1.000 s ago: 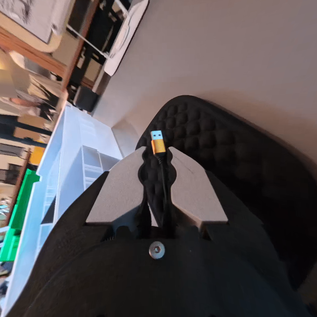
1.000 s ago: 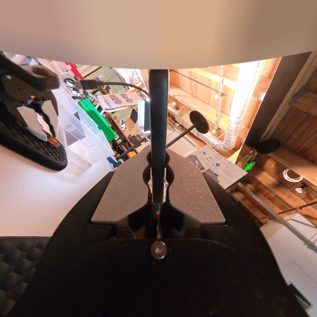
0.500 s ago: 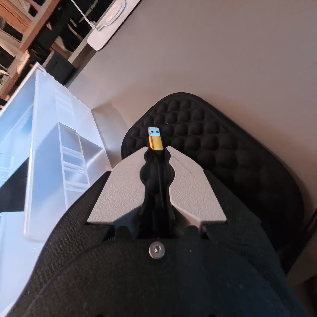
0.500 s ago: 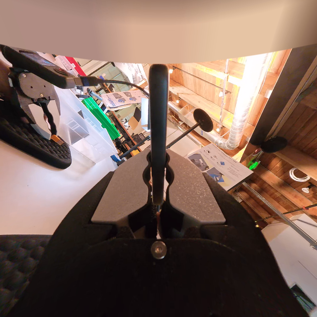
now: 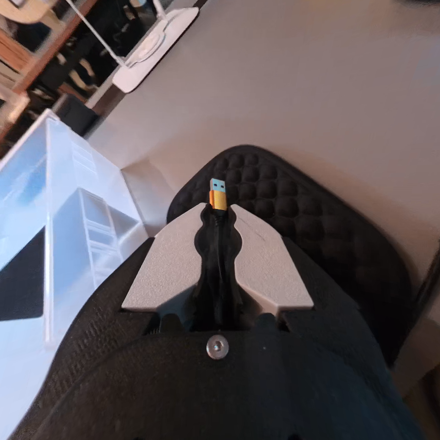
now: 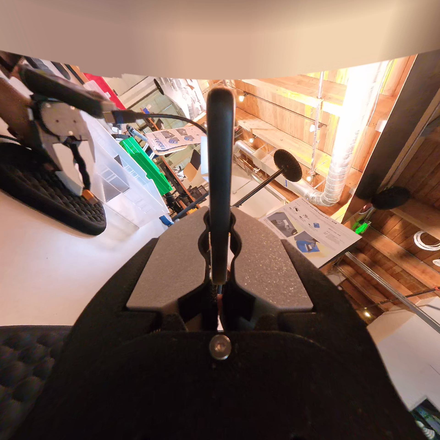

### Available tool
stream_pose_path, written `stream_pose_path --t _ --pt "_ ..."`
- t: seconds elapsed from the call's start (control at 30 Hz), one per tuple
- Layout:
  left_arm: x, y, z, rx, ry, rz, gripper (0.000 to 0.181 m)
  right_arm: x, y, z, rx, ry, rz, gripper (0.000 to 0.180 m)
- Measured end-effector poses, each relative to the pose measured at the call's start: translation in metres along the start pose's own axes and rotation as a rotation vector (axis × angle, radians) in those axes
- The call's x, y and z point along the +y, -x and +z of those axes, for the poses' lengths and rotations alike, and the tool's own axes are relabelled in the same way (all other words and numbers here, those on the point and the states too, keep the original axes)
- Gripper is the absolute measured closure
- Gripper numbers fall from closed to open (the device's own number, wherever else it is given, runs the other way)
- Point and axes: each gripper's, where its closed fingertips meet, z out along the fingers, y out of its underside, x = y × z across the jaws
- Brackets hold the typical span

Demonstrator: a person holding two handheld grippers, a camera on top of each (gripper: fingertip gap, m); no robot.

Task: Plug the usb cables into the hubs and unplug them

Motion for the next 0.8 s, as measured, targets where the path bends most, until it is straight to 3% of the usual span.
stream_pose_path --t 0.23,0.4,0.53,0.8 --pt "-0.069 -0.006 -0.03 0.378 -0.21 -0.289 0.166 0.012 0.021 0.009 -0.094 0.051 -0.03 0.168" --pt "-0.115 -0.014 -0.069 0.672 -0.265 -0.264 0.167 0.002 0.039 0.02 -0.163 0.026 -0.107 0.168" --pt "-0.148 -0.019 -0.086 0.816 -0.285 -0.195 0.167 -0.016 0.045 0.026 -0.2 -0.027 -0.134 0.168" --pt "-0.168 -0.065 -0.111 1.222 -0.17 -0.091 0.167 -0.041 0.057 0.036 -0.289 -0.116 -0.132 0.168"
